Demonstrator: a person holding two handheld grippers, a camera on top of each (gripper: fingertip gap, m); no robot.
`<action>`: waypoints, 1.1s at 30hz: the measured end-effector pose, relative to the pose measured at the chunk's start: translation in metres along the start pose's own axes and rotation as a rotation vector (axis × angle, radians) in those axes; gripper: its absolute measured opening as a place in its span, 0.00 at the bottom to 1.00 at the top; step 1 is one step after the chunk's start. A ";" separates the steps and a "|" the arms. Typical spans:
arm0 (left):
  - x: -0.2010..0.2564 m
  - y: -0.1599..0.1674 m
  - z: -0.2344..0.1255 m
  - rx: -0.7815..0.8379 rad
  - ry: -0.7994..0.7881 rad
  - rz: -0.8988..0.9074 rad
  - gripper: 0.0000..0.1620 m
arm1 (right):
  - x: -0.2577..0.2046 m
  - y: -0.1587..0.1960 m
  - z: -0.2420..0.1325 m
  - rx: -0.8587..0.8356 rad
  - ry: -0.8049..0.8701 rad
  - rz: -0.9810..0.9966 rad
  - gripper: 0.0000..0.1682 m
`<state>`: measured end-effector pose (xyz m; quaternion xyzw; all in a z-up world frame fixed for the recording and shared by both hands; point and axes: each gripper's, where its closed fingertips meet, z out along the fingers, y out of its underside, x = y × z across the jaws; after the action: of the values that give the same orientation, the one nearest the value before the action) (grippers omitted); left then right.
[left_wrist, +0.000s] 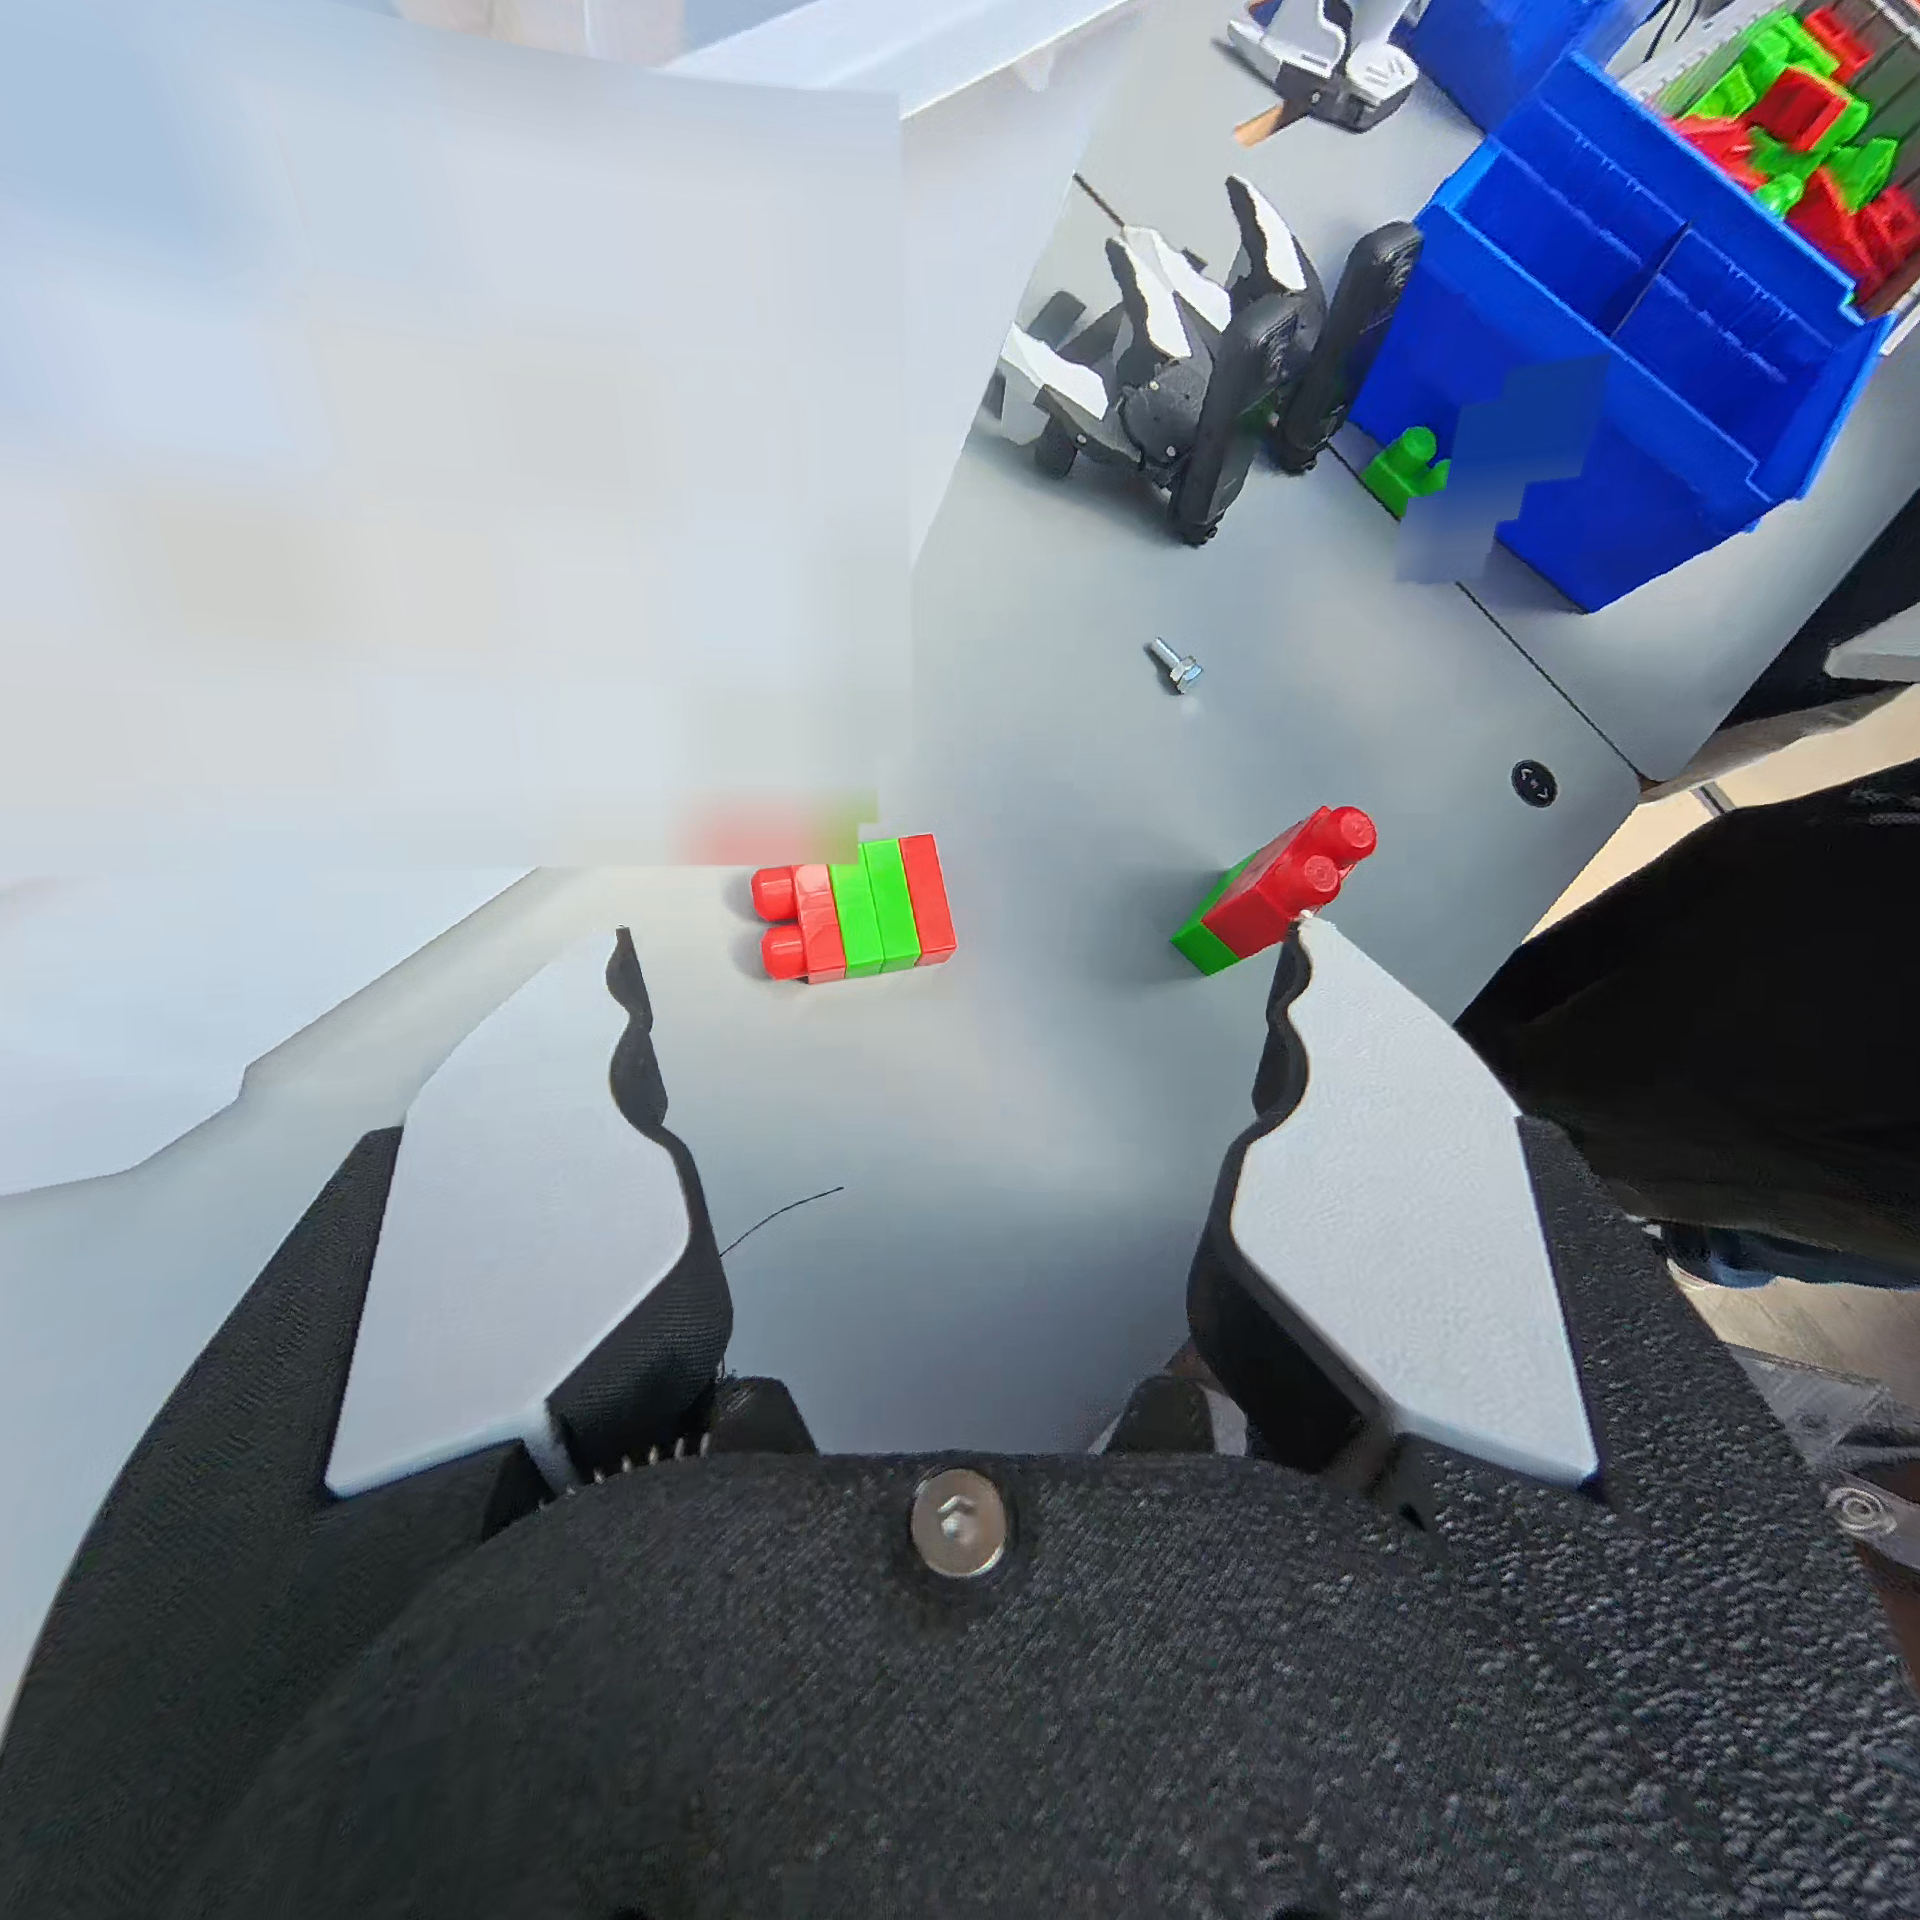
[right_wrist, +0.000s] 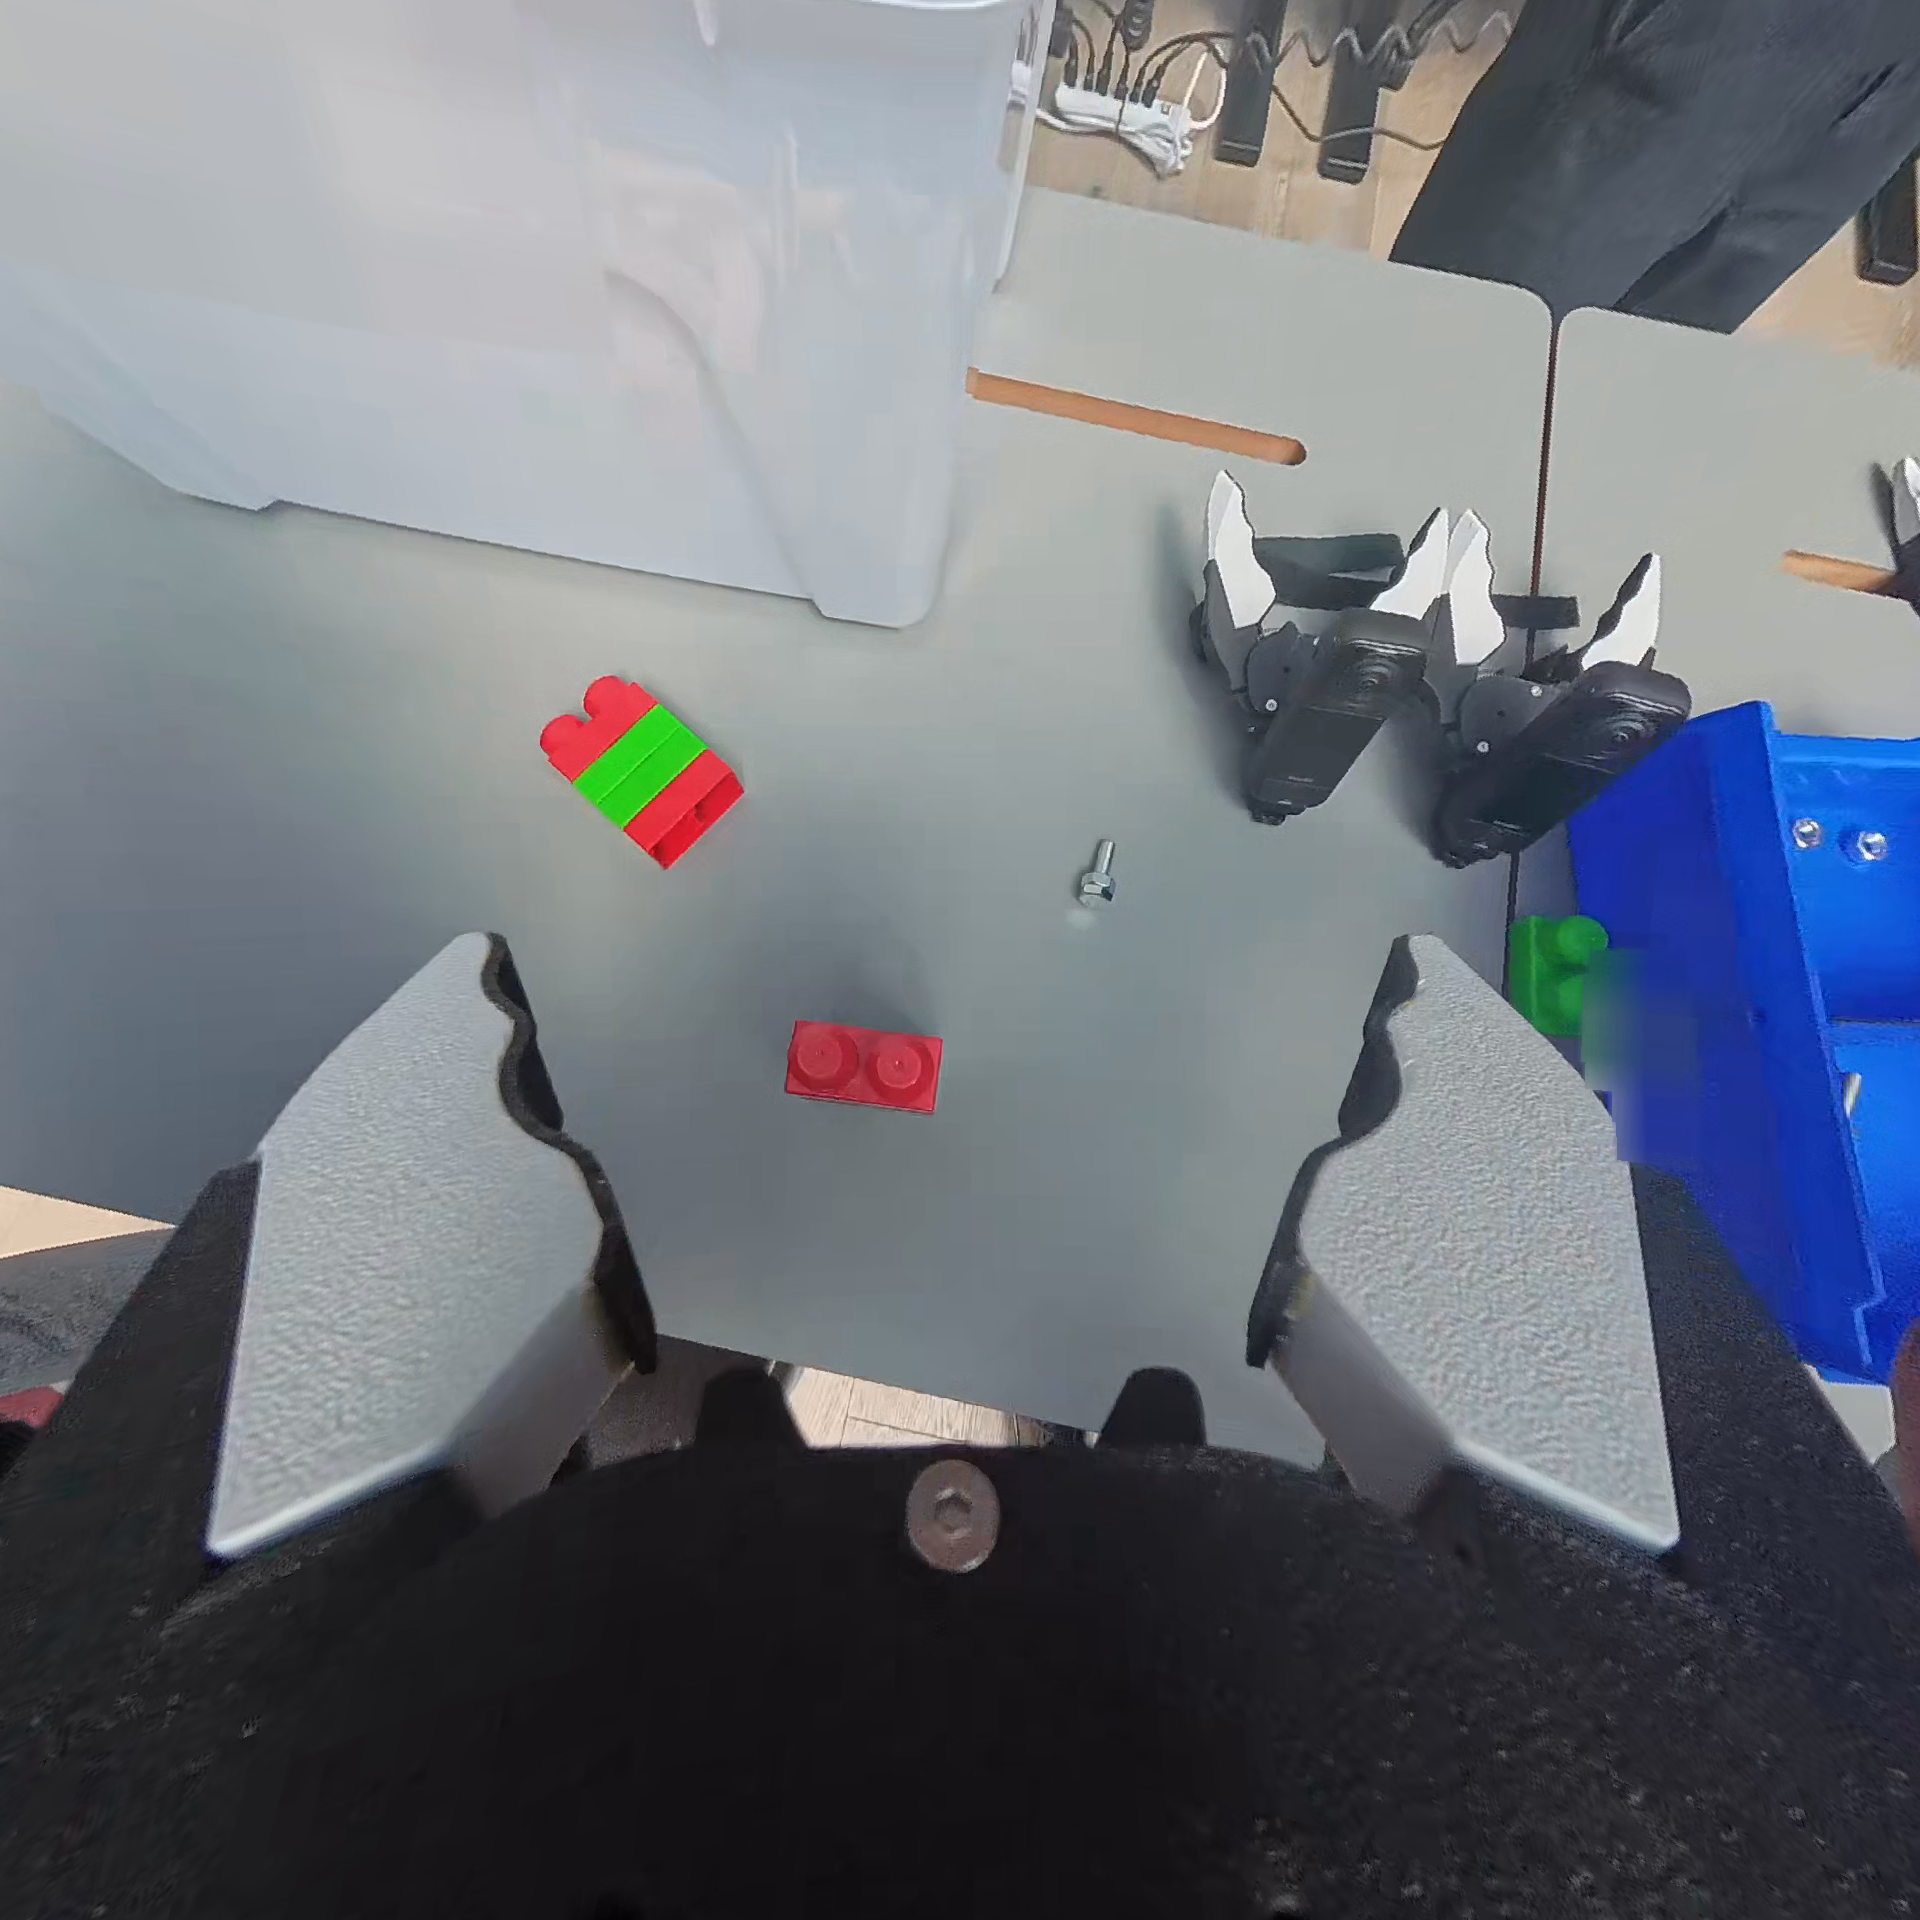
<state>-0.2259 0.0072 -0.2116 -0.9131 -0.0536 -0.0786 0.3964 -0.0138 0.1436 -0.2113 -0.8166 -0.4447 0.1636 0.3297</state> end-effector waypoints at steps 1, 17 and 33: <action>0.008 -0.011 -0.001 0.056 0.011 0.004 0.66 | 0.000 -0.012 -0.006 0.086 -0.004 0.017 0.84; 0.085 -0.079 0.022 0.401 0.105 0.197 0.01 | 0.019 -0.061 -0.036 0.524 0.240 -0.144 0.00; 0.126 -0.039 0.078 0.111 0.058 0.313 0.00 | -0.020 -0.027 0.012 0.240 0.057 -0.196 0.00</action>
<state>-0.1008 0.0953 -0.2124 -0.8843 0.0966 -0.0392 0.4551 -0.0480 0.1424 -0.2026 -0.7284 -0.4898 0.1594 0.4517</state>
